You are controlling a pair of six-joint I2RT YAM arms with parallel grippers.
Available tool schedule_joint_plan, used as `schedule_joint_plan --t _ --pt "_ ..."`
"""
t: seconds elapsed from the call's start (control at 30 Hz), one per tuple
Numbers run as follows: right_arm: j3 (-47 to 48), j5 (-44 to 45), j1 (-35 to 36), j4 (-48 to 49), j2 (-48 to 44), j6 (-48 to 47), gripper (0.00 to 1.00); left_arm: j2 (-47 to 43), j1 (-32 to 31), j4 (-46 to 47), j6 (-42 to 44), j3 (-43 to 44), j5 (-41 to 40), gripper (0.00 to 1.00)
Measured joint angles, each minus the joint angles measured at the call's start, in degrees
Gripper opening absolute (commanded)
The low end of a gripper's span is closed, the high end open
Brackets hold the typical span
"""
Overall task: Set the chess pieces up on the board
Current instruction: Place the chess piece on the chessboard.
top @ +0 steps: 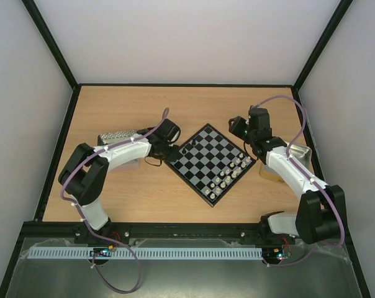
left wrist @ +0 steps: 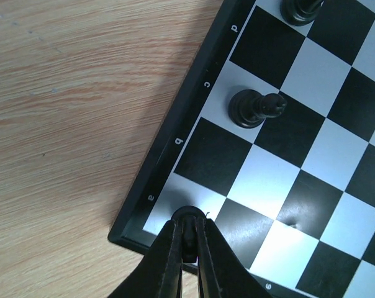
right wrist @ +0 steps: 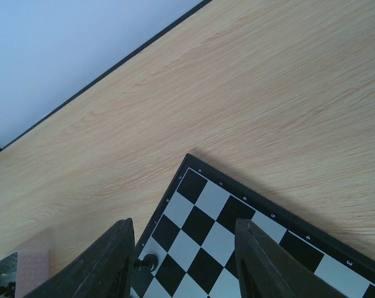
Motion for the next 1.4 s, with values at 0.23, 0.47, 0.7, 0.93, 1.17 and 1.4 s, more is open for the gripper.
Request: schedule_joint_plan --t 0.23,0.47,0.7,0.93,1.17,1.4 --pt "-0.02 0.0 0.0 0.02 0.0 0.0 0.43 3.58 -2.21 0.17 -1.31 2.51 -3.06 0.08" --pt "-0.28 0.0 0.15 0.02 0.0 0.0 0.43 5.11 -2.51 0.98 -4.96 3.8 -5.95 0.08" --pt "-0.66 0.02 0.15 0.04 0.02 0.0 0.44 6.05 -2.71 2.03 -8.07 4.55 -6.25 0.1" --pt "-0.66 0.02 0.15 0.04 0.02 0.0 0.44 6.51 -2.75 2.23 -8.68 4.85 -5.29 0.12" --pt "-0.68 0.04 0.15 0.04 0.02 -0.02 0.44 6.93 -2.73 2.29 -8.79 4.9 -3.5 0.11" --pt "-0.74 0.15 0.15 0.04 0.02 -0.02 0.44 7.3 -2.75 1.99 -8.7 5.18 -2.82 0.26"
